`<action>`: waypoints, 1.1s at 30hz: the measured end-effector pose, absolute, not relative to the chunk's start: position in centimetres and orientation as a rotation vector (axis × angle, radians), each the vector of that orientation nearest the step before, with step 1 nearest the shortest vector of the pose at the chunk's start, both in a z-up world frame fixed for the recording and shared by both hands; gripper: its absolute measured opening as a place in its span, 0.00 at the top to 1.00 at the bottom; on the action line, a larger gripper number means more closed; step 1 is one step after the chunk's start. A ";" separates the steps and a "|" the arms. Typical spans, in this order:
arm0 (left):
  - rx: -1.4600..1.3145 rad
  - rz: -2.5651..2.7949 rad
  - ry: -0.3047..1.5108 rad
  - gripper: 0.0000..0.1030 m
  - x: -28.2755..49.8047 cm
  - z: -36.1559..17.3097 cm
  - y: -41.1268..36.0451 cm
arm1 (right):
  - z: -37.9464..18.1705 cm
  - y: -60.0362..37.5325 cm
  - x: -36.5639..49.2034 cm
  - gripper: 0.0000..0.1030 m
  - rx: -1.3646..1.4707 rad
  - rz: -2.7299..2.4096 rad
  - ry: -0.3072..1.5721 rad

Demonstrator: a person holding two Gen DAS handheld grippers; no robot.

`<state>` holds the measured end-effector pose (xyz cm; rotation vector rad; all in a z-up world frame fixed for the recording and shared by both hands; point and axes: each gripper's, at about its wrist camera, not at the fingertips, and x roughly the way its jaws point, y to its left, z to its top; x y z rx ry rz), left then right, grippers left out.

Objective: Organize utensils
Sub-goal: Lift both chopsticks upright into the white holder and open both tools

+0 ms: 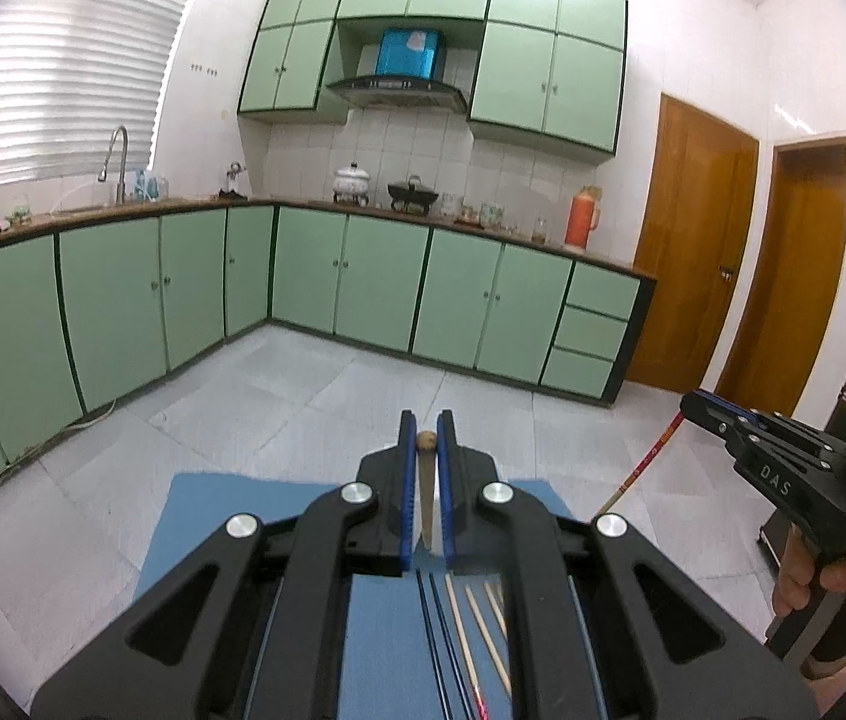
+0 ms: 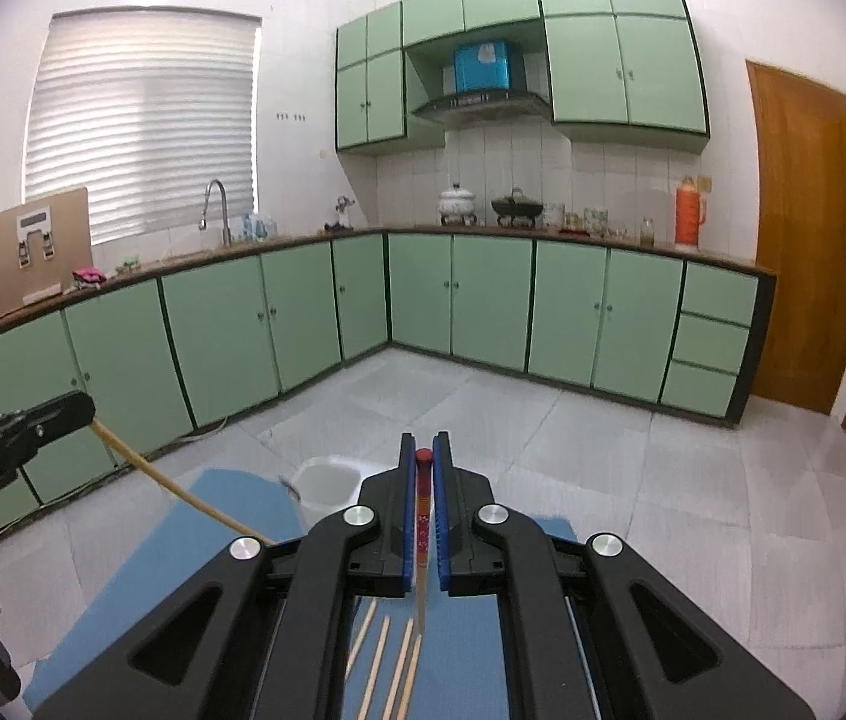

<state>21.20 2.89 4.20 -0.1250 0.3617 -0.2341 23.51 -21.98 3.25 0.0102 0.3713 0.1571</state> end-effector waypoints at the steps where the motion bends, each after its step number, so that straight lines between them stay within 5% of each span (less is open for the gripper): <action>1: -0.128 -0.232 0.349 0.94 21.3 4.6 2.9 | 3.8 -21.9 23.7 0.95 0.009 0.158 0.359; 16: -0.134 -0.200 0.253 0.94 27.8 8.1 1.0 | 8.1 -20.5 31.1 0.95 0.025 0.174 0.268; 33: -0.050 -0.169 0.456 0.94 36.7 0.2 -0.9 | -0.4 -19.9 38.5 0.95 0.051 0.205 0.438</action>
